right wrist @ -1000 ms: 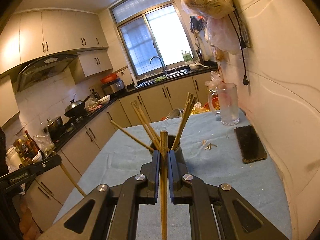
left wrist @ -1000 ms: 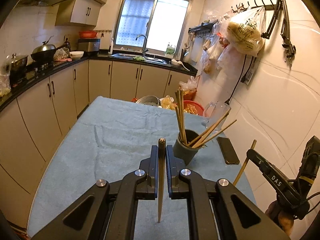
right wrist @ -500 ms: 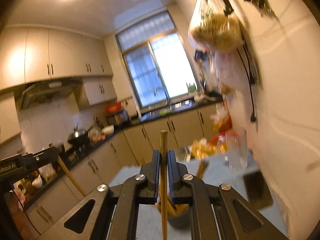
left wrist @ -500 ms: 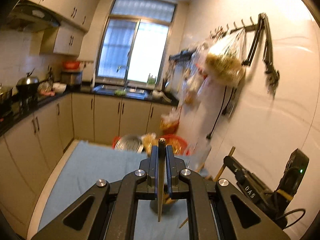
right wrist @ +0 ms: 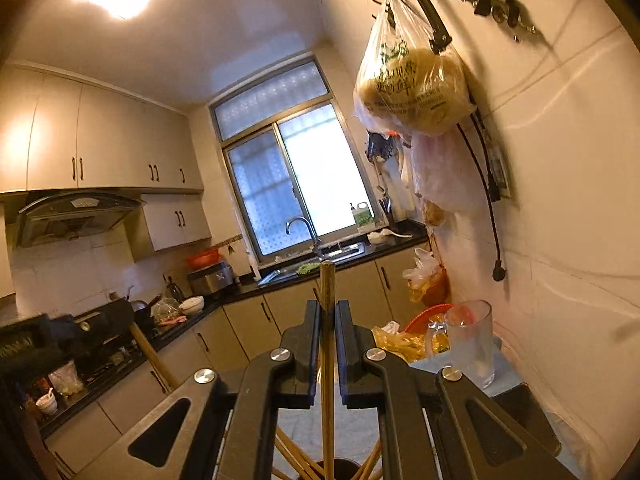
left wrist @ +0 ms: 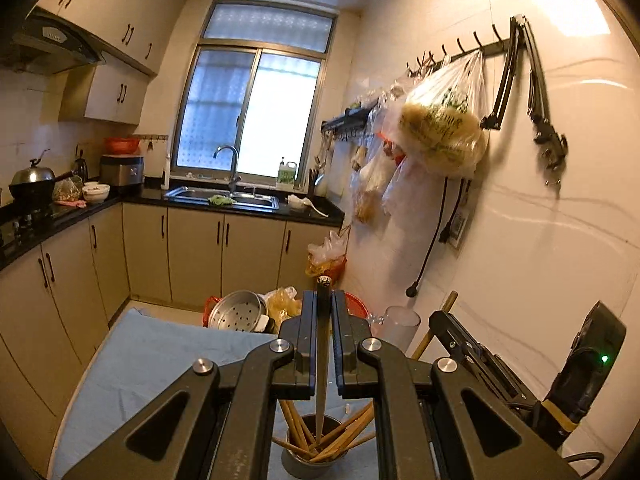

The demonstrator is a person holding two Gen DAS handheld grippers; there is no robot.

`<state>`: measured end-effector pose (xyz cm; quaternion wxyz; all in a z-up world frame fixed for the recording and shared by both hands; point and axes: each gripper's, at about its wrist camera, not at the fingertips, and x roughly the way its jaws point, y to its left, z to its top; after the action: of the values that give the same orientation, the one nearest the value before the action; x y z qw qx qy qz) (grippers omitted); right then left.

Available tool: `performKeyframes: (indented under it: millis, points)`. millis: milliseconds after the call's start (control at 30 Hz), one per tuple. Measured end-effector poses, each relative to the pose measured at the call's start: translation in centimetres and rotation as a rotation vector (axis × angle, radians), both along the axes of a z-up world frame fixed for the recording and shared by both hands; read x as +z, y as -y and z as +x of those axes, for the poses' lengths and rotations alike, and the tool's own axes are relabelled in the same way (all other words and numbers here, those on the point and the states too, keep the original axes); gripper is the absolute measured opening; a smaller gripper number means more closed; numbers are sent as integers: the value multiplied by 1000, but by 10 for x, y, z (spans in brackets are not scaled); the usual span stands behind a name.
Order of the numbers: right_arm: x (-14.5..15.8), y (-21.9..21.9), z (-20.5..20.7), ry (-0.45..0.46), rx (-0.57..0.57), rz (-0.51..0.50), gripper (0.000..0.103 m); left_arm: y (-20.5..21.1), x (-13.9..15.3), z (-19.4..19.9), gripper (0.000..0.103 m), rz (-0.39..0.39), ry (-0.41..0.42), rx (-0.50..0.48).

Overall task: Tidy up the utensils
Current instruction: 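Lower the chopstick into the grey cup with the right tool while the left tool lowers its own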

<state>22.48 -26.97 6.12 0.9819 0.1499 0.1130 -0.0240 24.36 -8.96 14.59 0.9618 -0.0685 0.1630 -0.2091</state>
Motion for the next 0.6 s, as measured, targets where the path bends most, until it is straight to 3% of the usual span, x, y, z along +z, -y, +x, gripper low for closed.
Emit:
performKeyframes:
  millis: [267, 600]
  points:
    - [-29, -3, 7, -51, 15, 7, 9, 10, -36, 18, 7, 42, -59, 4]
    - [-50, -6, 9, -126, 38, 0, 9, 14, -55, 17, 8, 71, -102, -8]
